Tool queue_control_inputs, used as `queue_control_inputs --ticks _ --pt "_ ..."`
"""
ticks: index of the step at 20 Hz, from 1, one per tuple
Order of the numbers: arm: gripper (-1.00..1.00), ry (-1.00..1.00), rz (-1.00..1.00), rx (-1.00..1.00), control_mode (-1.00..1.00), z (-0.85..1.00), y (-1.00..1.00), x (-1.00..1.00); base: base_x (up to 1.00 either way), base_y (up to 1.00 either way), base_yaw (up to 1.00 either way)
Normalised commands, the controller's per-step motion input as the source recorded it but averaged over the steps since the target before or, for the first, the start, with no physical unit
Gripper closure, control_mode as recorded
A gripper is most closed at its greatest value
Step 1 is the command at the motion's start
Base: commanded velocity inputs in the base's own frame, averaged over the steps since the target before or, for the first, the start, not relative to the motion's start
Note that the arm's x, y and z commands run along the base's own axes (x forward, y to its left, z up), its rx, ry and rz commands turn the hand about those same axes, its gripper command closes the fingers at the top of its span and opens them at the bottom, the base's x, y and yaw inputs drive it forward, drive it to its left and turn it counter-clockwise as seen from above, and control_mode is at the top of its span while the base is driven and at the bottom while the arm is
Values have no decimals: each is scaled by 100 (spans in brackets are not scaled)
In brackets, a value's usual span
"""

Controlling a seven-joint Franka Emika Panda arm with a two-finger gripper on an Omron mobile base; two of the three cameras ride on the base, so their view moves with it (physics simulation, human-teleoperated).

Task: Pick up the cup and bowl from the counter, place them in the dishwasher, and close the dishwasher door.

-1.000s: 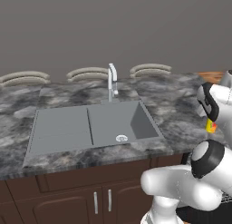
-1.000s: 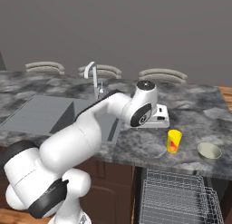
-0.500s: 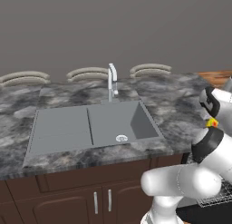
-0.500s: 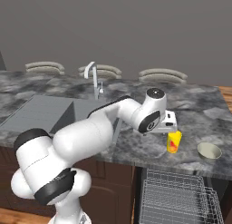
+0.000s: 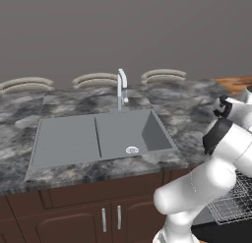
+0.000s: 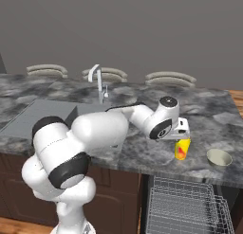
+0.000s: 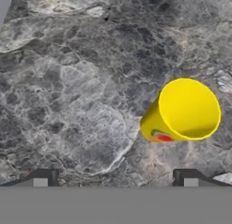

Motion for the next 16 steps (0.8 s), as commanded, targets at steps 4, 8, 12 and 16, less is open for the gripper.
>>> queue_control_inputs --ticks 4,8,12,16 --pt "-100 0 0 1 -100 -18 -26 36 0 0 0" --pt "-100 0 0 2 -100 -16 -26 31 0 0 0" --pt "-100 0 0 3 -100 -18 -28 33 0 0 0" --pt "-100 0 0 4 -100 -21 -27 34 0 0 0"
